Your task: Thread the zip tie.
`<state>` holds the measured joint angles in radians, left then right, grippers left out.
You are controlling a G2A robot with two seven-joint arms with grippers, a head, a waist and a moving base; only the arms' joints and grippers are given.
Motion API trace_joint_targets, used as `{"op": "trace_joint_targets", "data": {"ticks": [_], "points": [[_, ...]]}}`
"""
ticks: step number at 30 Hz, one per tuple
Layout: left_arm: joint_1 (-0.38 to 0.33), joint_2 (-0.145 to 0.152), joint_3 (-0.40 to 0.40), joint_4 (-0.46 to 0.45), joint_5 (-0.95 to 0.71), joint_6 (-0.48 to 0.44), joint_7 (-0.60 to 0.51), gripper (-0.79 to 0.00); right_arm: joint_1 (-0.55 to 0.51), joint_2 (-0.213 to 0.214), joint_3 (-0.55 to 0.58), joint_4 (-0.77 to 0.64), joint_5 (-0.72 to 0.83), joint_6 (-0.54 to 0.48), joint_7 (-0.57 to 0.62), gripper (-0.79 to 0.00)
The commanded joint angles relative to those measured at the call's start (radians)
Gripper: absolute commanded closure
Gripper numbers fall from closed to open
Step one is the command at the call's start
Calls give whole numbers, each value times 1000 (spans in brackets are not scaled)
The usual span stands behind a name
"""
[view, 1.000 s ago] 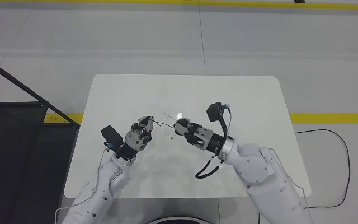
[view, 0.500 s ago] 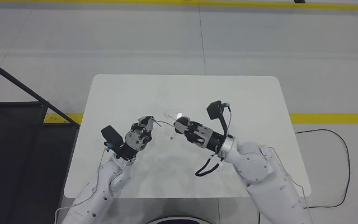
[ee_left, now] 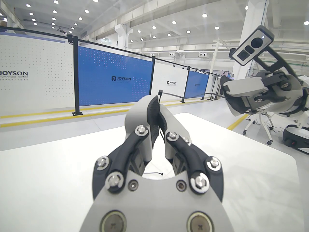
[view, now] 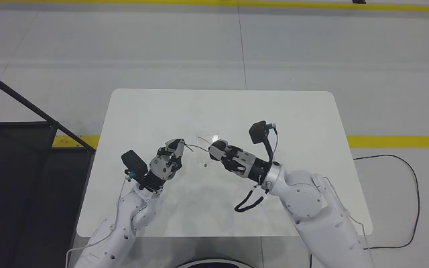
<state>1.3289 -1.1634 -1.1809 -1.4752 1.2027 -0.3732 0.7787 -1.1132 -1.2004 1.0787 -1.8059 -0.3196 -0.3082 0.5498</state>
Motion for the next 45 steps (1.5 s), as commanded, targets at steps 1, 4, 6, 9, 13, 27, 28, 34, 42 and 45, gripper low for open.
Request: {"op": "trace_joint_targets", "data": {"ticks": [1, 4, 6, 9, 13, 27, 28, 34, 42, 45], "points": [[0, 0, 0, 0, 0, 0, 0, 0, 0, 0, 1, 0, 0, -1, 2, 0], [0, 0, 0, 0, 0, 0, 0, 0, 0, 0, 2, 1, 1, 1, 0, 0], [0, 0, 0, 0, 0, 0, 0, 0, 3, -1, 1, 2, 2, 5, 2, 0], [0, 0, 0, 0, 0, 0, 0, 0, 7, -2, -1, 5, 3, 9, 5, 0], [0, 0, 0, 0, 0, 0, 0, 0, 10, -3, -5, 7, 0, 14, 6, 0], [0, 0, 0, 0, 0, 0, 0, 0, 0, -4, -3, 6, -4, 5, -1, 0], [0, 0, 0, 0, 0, 0, 0, 0, 0, -4, -3, 6, -4, 5, -1, 0], [0, 0, 0, 0, 0, 0, 0, 0, -2, -4, -2, 7, -1, 0, -1, 0], [0, 0, 0, 0, 0, 0, 0, 0, -5, -4, 1, 10, 2, -7, -4, 0], [0, 0, 0, 0, 0, 0, 0, 0, -5, -4, 2, 11, 2, -9, -3, 0]]}}
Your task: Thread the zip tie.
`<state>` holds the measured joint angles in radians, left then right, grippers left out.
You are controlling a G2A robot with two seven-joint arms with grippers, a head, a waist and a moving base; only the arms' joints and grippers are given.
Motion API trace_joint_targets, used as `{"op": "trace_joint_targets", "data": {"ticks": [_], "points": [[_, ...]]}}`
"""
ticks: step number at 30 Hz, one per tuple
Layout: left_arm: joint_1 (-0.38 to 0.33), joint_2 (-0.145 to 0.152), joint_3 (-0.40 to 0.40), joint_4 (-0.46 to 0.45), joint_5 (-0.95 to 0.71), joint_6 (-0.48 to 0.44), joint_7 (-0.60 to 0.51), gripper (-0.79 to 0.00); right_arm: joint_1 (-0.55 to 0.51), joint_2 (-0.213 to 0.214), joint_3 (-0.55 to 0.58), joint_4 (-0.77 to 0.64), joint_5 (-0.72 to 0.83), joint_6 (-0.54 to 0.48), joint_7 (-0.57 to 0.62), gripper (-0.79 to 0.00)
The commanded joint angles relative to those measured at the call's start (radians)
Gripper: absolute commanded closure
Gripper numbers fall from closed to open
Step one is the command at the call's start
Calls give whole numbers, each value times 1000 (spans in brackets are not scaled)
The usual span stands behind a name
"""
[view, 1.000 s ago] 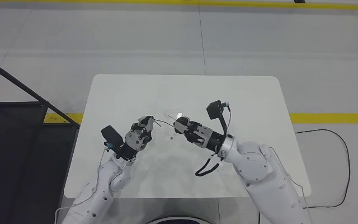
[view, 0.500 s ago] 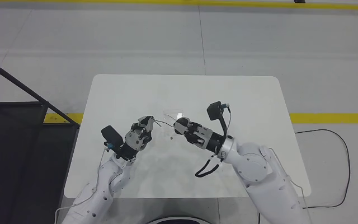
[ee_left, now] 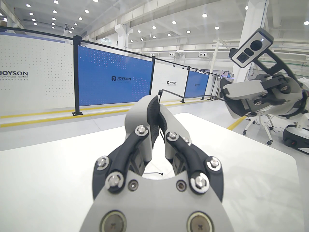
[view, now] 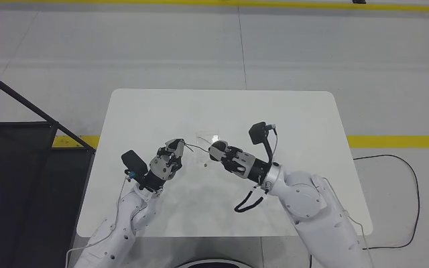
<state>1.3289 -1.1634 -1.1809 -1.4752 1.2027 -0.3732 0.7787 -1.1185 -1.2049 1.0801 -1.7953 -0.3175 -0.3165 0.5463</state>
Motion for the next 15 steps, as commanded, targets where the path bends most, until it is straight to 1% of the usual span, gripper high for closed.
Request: {"op": "trace_joint_targets", "data": {"ticks": [1, 15], "points": [[0, 0, 0, 0, 0, 0, 0, 0, 0, 0, 1, 0, 0, -1, 1, 0], [0, 0, 0, 0, 0, 0, 0, 0, -8, 0, 6, 0, 5, -5, -2, 0]]}}
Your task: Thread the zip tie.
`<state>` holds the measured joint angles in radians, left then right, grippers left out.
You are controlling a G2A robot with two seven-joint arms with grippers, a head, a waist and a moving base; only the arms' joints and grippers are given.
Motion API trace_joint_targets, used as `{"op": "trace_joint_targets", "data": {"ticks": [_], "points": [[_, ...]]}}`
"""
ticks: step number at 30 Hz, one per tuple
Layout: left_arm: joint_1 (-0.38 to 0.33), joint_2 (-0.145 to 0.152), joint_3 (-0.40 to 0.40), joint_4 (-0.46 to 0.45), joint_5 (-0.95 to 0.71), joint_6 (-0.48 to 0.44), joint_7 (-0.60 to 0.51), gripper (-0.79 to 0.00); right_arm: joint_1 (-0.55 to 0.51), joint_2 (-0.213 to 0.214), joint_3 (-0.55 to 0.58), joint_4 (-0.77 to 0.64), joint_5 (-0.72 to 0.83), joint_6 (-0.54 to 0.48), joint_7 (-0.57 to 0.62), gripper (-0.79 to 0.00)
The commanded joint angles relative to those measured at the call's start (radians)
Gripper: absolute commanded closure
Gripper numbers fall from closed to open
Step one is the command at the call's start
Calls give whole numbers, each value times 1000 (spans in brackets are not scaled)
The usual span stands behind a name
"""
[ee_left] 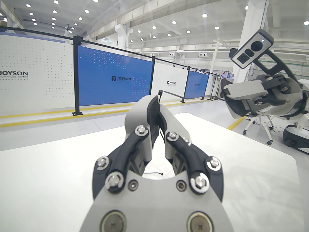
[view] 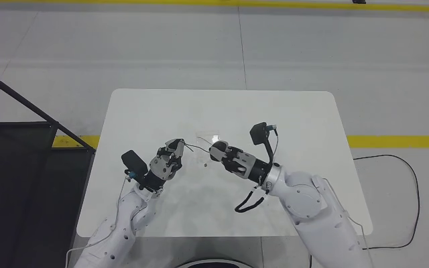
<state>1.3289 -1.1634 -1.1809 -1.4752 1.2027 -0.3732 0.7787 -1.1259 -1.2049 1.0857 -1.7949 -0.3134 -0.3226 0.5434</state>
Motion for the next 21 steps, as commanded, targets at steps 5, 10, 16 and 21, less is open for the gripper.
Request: {"op": "trace_joint_targets", "data": {"ticks": [5, 10, 16, 21], "points": [[0, 0, 0, 0, 0, 0, 0, 0, 2, 0, 1, 0, 2, 3, 6, 0], [0, 0, 0, 0, 0, 0, 0, 0, 11, -1, -1, 5, 8, 13, 13, 0], [0, 0, 0, 0, 0, 0, 0, 0, 20, -3, -8, 9, 8, 20, 17, 0], [0, 0, 0, 0, 0, 0, 0, 0, 23, -4, -9, 9, 10, 21, 16, 0]]}}
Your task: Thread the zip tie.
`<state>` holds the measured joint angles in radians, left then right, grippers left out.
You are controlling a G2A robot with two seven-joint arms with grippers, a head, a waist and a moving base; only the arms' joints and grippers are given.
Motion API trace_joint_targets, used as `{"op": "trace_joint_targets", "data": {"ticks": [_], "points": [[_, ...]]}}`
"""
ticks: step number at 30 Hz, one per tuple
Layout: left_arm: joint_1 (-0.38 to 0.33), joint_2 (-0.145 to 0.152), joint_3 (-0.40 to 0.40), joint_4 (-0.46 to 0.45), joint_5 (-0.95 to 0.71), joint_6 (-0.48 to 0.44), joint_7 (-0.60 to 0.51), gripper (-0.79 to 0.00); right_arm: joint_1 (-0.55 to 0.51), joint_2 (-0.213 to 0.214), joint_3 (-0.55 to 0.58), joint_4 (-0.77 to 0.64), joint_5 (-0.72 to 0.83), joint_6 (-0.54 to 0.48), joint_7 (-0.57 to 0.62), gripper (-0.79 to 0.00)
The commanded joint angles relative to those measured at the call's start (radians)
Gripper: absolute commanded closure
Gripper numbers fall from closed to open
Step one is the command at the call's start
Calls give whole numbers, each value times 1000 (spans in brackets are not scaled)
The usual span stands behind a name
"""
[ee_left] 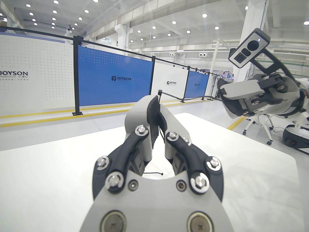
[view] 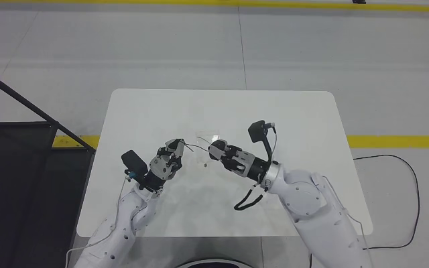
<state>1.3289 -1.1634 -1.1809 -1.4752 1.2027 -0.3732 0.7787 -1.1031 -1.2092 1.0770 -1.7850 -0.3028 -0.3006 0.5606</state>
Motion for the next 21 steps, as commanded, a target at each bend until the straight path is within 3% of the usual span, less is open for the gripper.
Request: {"op": "trace_joint_targets", "data": {"ticks": [1, 21], "points": [[0, 0, 0, 0, 0, 0, 0, 0, 0, 0, -1, -1, 0, -2, -1, 0], [0, 0, 0, 0, 0, 0, 0, 0, 2, -5, -11, -9, -3, -10, -22, 0]]}}
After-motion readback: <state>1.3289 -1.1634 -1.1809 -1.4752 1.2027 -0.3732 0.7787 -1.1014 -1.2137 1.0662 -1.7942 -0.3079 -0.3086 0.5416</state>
